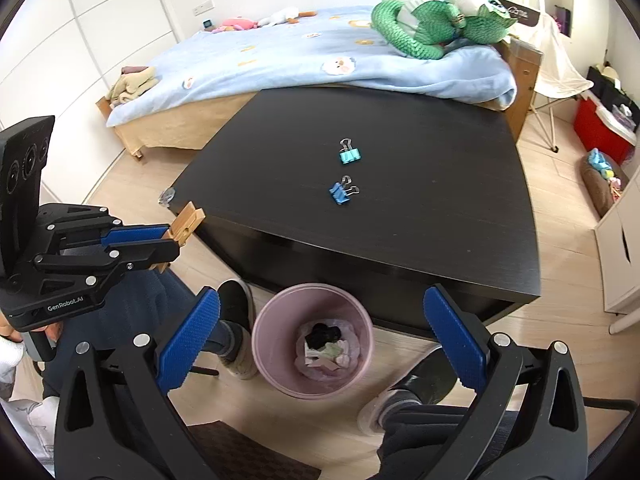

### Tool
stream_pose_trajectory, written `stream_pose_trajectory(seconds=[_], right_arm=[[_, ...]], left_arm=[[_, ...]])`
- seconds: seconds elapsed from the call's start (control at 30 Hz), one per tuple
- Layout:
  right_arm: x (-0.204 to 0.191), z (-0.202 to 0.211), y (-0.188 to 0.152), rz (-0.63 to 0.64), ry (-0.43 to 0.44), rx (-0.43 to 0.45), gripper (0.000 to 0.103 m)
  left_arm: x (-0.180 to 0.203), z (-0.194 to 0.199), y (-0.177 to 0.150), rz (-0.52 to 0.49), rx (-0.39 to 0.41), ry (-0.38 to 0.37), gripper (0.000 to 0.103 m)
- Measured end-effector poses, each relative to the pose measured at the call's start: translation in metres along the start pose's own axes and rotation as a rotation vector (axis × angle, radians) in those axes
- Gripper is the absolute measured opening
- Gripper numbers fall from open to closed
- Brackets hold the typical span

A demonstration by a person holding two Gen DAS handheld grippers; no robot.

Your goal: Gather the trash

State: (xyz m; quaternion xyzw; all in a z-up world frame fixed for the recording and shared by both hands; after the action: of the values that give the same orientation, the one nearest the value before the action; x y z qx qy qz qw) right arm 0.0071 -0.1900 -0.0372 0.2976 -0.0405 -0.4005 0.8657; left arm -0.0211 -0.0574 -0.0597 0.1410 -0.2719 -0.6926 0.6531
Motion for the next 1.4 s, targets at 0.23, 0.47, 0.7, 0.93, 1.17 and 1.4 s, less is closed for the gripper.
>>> stream_pose_trajectory(seconds=[0.23,0.47,0.7,0.93,1.17,1.4], right_arm=[[0.017,0.009,-0.002,-0.053,-0.022,0.018,0.1],[0.024,0.012,-0.003,-0.084,-0.009,0.028,0.1],[0.024,0.012,-0.004,-0.088,-0.01,0.029,0.1],[0.024,0.009,-0.005,-0.084,-0.013,0.017,0.1],[0.022,0.005,-0.003,-0.083,-0.002,0.013,0.1],[0.021,0.003,0.005,-0.083,0.009,0.018,0.1]], left_arm=[[0.013,-0.003,0.002,-0.032,-0.009,-0.014,0.014],[0.018,-0.008,0.001,-0.037,-0.026,-0.042,0.017],[0.008,-0.013,0.002,0.01,0.004,-0.015,0.09],[-0.007,-0.012,0.004,0.065,0.021,0.044,0.095],[-0.018,-0.01,0.006,0.105,0.038,0.061,0.095],[-0.024,-0.013,0.01,0.119,0.043,0.066,0.095]])
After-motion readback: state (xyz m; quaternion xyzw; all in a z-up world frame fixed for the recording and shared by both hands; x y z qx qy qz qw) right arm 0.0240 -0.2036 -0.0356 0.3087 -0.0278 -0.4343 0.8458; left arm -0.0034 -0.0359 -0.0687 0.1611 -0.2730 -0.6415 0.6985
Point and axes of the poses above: each gripper's, at about its wrist camera, not at the fingertips, and z roughly against the way its jaws point, x to its right, y to its top, the point moved 5 cm from there along -z, roughly the way its jaws point, and after that the axes turned 3 degrees about z, right-handed, at the moved point
